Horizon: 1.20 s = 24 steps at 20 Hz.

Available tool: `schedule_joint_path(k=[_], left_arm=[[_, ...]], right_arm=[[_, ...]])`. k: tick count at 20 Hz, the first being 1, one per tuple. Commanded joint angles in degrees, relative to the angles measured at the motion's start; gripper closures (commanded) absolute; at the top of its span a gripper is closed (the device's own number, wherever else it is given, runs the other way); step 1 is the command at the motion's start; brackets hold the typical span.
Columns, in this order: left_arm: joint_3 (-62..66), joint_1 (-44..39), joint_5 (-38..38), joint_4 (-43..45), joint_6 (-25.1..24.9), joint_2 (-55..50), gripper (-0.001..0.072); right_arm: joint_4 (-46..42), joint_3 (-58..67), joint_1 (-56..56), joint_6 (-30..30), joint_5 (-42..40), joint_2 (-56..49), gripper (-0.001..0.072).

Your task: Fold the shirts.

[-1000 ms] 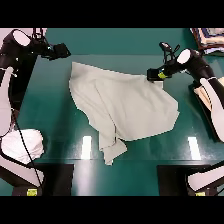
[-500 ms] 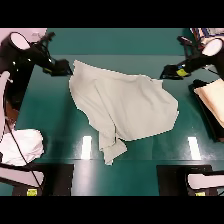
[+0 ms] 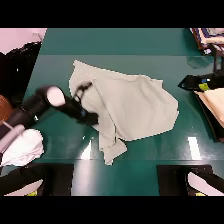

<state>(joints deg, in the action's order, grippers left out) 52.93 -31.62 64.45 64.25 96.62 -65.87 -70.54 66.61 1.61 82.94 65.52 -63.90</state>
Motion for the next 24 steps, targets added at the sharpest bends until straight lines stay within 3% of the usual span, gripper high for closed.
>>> schedule_joint_path(k=[1, 2, 5, 7, 14, 15, 16, 18, 19, 20, 21, 24], left_arm=[[-6.51, -12.61, -5.53, 0.04, 8.74, 2.86, 0.013], [-6.69, -15.3, -8.5, 0.07, 11.06, 2.86, 0.0027], [-6.69, -19.65, -16.13, 0.09, 13.75, 1.97, 0.0032], [-6.69, -20.17, -16.37, 0.02, 16.02, -0.04, 0.0032], [-6.62, -20.17, -23.08, -3.39, 16.06, -6.34, 0.0033], [-6.62, -20.17, -23.54, -3.39, 16.06, -6.34, 0.0102], [-6.62, -20.17, -23.56, -3.1, 16.04, -6.34, 0.0216], [-6.62, -20.15, -23.47, -1.99, 16.13, -6.34, 0.0228], [-6.62, -20.15, -23.21, -1.27, 16.72, -6.34, 0.0286], [-6.62, -20.11, -22.99, -0.68, 16.94, -6.34, 0.0538], [-6.62, -20.11, -23.08, -0.17, 17.0, -6.34, 0.0661], [-6.62, -19.91, -22.84, 0.09, 16.98, -6.19, 0.0683]], right_arm=[[0.07, -6.1, -2.56, -0.15, -5.51, 6.82, 0.0267], [0.09, -6.84, -3.23, -0.76, -5.7, 8.04, 0.0267], [0.07, -7.19, -4.59, -2.1, -5.51, 9.86, 0.0267], [0.09, -7.19, -4.57, -2.1, -5.55, 10.29, 0.0267], [0.39, -7.19, -4.46, -2.1, -4.63, 10.19, 0.0267], [0.39, -7.19, -4.46, -2.1, -4.28, 10.16, 0.0267], [0.39, -7.19, -4.46, -2.1, -4.09, 10.16, 0.0267], [0.39, -7.19, -4.46, -2.1, -4.04, 10.19, 0.0267], [0.39, -7.19, -4.46, -2.1, -4.02, 10.16, 0.0267], [0.39, -7.19, -4.46, -2.1, -3.98, 10.19, 0.0267], [0.39, -7.19, -4.46, -2.1, -3.89, 10.19, 0.0267], [0.39, -7.19, -4.46, -2.1, -3.76, 10.19, 0.0267]])
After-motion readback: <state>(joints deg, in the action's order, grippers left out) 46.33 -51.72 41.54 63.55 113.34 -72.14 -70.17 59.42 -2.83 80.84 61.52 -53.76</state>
